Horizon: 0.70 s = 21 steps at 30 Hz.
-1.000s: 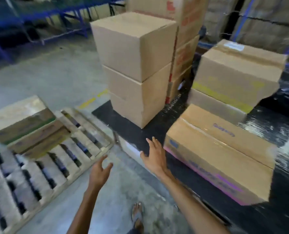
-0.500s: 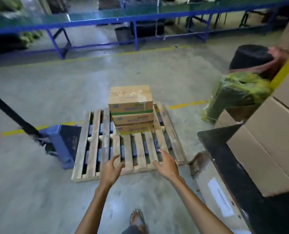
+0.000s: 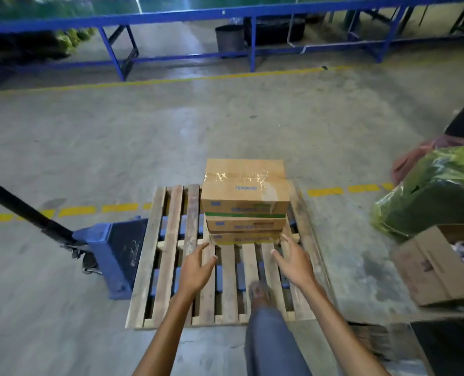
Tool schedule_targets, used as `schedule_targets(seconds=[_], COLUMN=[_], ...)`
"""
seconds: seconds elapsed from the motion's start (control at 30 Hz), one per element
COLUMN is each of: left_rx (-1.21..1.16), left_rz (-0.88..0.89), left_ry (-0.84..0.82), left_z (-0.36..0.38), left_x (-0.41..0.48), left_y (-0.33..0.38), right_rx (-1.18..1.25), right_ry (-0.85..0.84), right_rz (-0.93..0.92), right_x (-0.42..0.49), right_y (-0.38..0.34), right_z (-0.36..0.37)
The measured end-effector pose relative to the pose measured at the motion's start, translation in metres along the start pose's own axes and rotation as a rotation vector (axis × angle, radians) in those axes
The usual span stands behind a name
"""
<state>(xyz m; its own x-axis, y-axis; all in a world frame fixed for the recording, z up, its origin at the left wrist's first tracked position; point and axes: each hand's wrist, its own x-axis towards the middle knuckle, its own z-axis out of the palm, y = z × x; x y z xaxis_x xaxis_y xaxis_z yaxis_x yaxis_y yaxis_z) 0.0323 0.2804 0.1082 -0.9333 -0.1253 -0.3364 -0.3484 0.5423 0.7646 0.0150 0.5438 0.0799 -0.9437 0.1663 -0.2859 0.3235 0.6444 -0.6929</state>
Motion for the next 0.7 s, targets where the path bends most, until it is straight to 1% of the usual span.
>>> schedule_targets(seconds=[0.03, 0.2, 0.3, 0.33, 0.4, 0.47, 0.57, 0.63, 0.7], left_rx=[0.006, -0.010, 0.020, 0.034, 0.046, 0.038, 0.036, 0.016, -0.011], left_rz=[-0.002, -0.034, -0.133, -0.164, -0.256, -0.340, -0.413, -0.481, -0.552], left_ry=[0.007, 0.035, 0.038, 0.040, 0.030, 0.030, 0.052, 0.067, 0.061], left_z=[-0.003, -0.003, 0.004, 0.003, 0.014, 0.028, 0.045, 0.053, 0.061], left_x=[0.015, 0.164, 0.278, 0.298, 0.370, 0.439, 0.518, 0.558, 0.590], left_y=[0.006, 0.043, 0.053, 0.056, 0.059, 0.053, 0.031, 0.014, -0.007], right_rx=[0.006, 0.037, 0.012, 0.012, -0.004, -0.010, 0.016, 0.035, 0.064], right_ry=[0.013, 0.032, 0.003, -0.001, -0.016, -0.010, 0.054, 0.068, 0.047], right_rz=[0.004, 0.062, 0.121, 0.142, 0.222, 0.297, 0.390, 0.443, 0.508], right_x=[0.015, 0.167, 0.280, 0.299, 0.368, 0.431, 0.504, 0.543, 0.572], right_y=[-0.005, -0.019, -0.023, -0.023, -0.013, 0.001, 0.024, 0.041, 0.058], right_z=[-0.003, -0.004, 0.003, 0.002, 0.012, 0.022, 0.034, 0.042, 0.054])
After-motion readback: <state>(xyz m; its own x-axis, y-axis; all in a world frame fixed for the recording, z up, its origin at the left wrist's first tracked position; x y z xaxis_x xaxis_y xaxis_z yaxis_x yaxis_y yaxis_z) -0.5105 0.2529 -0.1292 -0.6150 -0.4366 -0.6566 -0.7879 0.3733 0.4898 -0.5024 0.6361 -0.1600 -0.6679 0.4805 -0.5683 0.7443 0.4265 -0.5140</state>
